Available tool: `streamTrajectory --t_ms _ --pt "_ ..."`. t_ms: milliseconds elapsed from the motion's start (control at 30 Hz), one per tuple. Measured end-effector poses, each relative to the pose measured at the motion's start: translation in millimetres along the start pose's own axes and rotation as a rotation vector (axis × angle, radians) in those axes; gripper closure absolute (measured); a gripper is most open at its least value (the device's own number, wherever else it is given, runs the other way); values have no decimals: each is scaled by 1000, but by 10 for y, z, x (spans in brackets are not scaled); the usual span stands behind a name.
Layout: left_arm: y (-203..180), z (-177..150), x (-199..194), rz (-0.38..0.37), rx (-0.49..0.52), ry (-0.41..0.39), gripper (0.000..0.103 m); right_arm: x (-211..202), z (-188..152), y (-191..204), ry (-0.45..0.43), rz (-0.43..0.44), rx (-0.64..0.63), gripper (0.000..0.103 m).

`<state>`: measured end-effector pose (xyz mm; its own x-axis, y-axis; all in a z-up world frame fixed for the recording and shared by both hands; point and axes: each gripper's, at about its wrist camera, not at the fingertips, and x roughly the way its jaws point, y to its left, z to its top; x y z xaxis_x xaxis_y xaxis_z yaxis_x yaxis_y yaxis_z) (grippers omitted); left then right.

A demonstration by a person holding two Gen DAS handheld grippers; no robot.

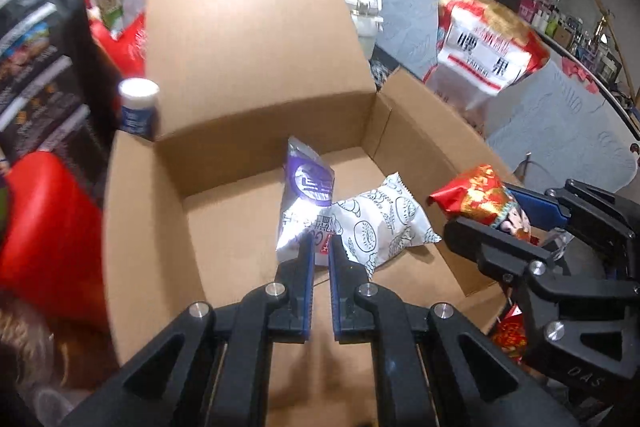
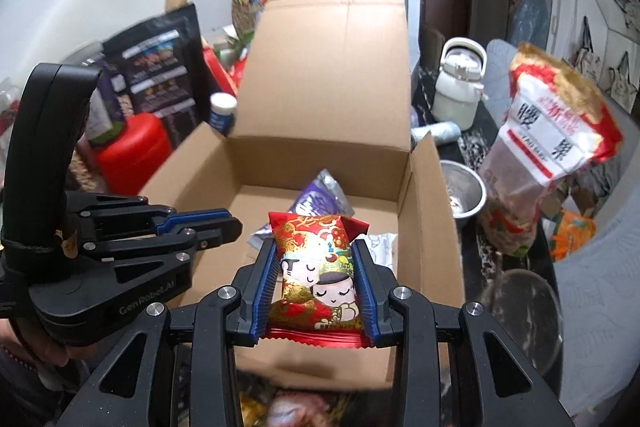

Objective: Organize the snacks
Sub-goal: 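Carry the red cartoon packet over the cardboard box with the right tool, then open the right tool to drop the red cartoon packet into the box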

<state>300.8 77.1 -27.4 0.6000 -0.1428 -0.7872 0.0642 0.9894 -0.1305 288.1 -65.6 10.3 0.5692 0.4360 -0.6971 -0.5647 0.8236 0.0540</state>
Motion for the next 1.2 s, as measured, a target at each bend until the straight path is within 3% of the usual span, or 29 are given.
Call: streamTrajectory --t_ms 233,533,700,1200 --pt "-1 44 374 -30 34 99 96 385 18 -74 75 -12 -19 67" --pt "89 -30 691 -1 6 240 96 676 -85 -134 164 1 -11 67" --pt "188 -97 892 54 -42 369 96 788 -132 -106 202 3 -28 64" --pt "302 -48 1042 16 -77 414 96 832 -70 -107 233 19 2 58"
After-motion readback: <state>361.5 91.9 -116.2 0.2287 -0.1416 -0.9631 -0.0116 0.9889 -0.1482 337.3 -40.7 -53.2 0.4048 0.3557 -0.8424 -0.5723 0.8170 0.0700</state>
